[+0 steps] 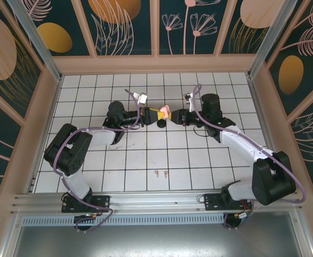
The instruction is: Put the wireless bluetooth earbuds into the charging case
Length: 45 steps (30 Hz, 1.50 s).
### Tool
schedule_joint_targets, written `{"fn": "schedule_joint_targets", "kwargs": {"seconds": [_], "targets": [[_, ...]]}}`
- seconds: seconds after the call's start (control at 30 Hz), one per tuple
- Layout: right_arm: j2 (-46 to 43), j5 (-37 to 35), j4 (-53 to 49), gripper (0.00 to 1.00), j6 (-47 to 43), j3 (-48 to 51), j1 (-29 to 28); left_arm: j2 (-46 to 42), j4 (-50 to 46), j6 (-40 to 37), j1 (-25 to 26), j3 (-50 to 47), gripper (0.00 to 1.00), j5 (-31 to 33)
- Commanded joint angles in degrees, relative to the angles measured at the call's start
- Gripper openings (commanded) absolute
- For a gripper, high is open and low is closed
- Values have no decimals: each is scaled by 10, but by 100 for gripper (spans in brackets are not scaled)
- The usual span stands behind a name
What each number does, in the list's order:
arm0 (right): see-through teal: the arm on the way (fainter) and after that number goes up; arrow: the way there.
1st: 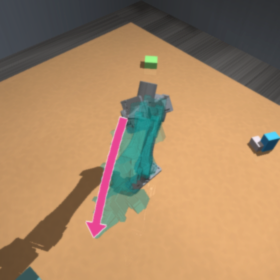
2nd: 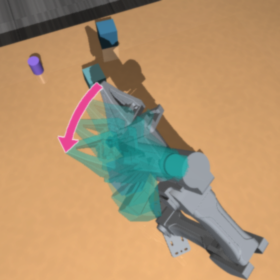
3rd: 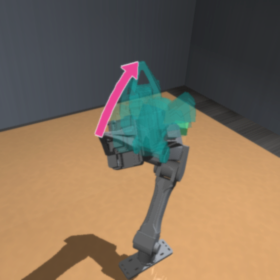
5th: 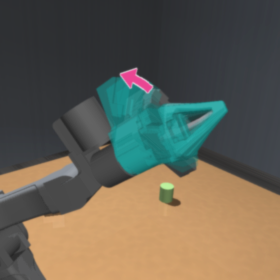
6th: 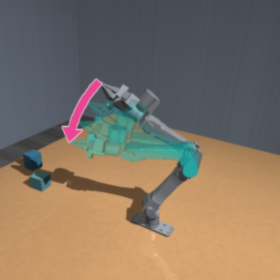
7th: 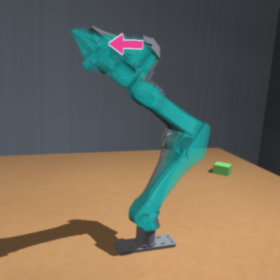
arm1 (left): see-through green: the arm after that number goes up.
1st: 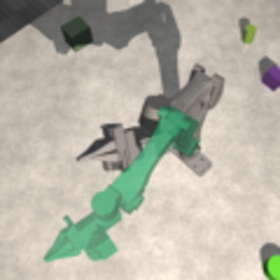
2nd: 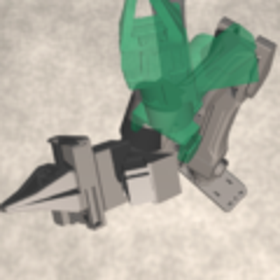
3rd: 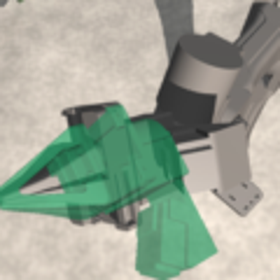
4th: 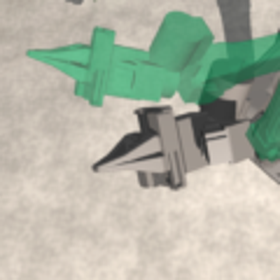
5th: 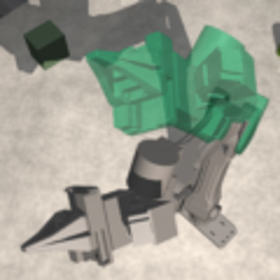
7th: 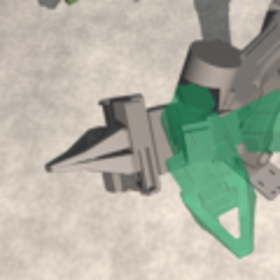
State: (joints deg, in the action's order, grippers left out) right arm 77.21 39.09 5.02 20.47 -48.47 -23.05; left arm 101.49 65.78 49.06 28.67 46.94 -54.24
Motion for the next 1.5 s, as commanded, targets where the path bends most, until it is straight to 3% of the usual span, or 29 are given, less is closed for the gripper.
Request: {"fn": "schedule_joint_targets", "kwargs": {"seconds": [0.0,0.5,0.77,0.97,1.07,1.13,1.2,1.3,1.47], "targets": [[9,5,22,40,3,-20,-6,-15,22,-5,2,8,0,-16],[21,-13,14,32,1,-40,-7,-13,33,2,3,3,0,-28],[26,-2,18,19,3,-41,-7,-13,35,3,3,3,0,-26],[25,10,20,2,3,-46,-9,-8,34,4,6,4,0,-26],[23,12,19,0,4,-49,-9,-9,17,-7,6,2,14,-13],[21,8,17,0,3,-50,-9,-11,-4,-22,6,1,32,6],[17,-2,12,0,-1,-51,-9,-15,-31,-41,5,2,43,30],[14,-28,-10,0,-12,-56,-10,-23,-61,-63,2,2,52,66],[8,-85,-60,0,-37,-64,-9,-52,-90,-84,-21,-3,57,84]]}}
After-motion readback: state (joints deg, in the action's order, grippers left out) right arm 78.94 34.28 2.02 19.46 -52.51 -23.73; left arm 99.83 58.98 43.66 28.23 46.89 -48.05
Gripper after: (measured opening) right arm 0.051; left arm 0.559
